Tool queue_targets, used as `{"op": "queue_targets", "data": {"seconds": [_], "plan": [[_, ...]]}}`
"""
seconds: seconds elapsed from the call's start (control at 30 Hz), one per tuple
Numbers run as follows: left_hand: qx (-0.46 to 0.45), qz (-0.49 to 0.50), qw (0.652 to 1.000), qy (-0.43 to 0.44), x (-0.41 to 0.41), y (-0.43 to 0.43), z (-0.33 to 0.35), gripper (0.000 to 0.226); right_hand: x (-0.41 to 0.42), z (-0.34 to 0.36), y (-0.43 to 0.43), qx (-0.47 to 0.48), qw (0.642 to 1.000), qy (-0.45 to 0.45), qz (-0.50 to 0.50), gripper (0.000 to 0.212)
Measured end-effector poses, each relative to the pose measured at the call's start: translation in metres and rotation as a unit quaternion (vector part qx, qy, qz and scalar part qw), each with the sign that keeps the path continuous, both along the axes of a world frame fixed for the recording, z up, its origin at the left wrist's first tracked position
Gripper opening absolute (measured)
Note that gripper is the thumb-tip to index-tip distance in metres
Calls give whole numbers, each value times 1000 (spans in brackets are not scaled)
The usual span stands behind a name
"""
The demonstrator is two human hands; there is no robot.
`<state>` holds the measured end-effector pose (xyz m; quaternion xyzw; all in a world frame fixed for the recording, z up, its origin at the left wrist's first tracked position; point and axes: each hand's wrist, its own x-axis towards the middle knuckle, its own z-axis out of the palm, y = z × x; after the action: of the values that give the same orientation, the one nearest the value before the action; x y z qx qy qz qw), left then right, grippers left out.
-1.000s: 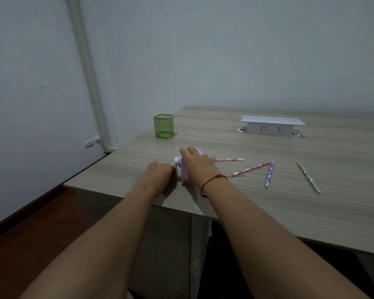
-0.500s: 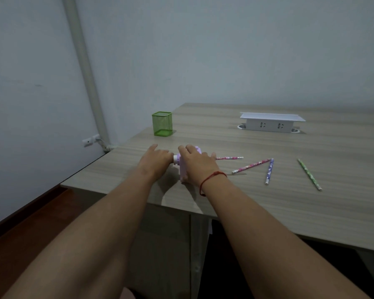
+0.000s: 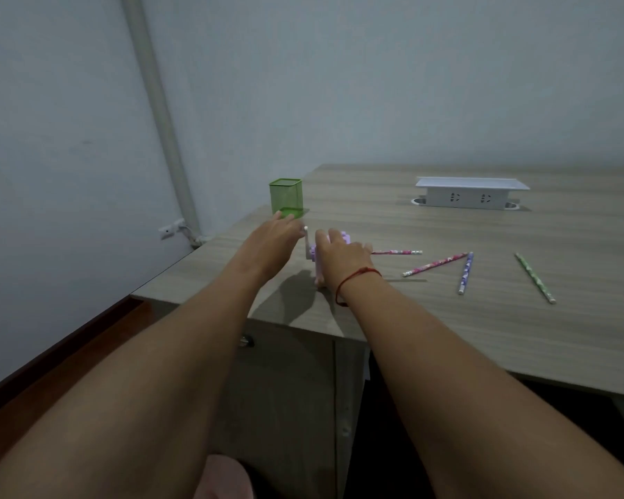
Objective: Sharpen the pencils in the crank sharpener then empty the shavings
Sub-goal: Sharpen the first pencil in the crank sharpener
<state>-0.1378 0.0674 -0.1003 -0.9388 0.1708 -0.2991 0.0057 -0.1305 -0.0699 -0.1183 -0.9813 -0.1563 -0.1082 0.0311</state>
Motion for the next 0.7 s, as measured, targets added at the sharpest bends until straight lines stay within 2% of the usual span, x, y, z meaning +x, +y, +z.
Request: {"op": "queue_targets", "data": {"seconds": [0.1,0.23,0.4,0.7], "plan": [[-8,0,1000,7,-15,-2,-1,21,1,-1,0,14,1000,-21,5,57],[-1,24,999,37,-33,-3,-12,20,5,-2,3,25,1000,-10,-1,56],[12,42,994,100,-39,-8,-36,20,8,-4,2,48,999,-12,6,44],[-7,80,975,208,-7,-9,-38,25,9,-10,-6,31,998,-13,49,83]]}}
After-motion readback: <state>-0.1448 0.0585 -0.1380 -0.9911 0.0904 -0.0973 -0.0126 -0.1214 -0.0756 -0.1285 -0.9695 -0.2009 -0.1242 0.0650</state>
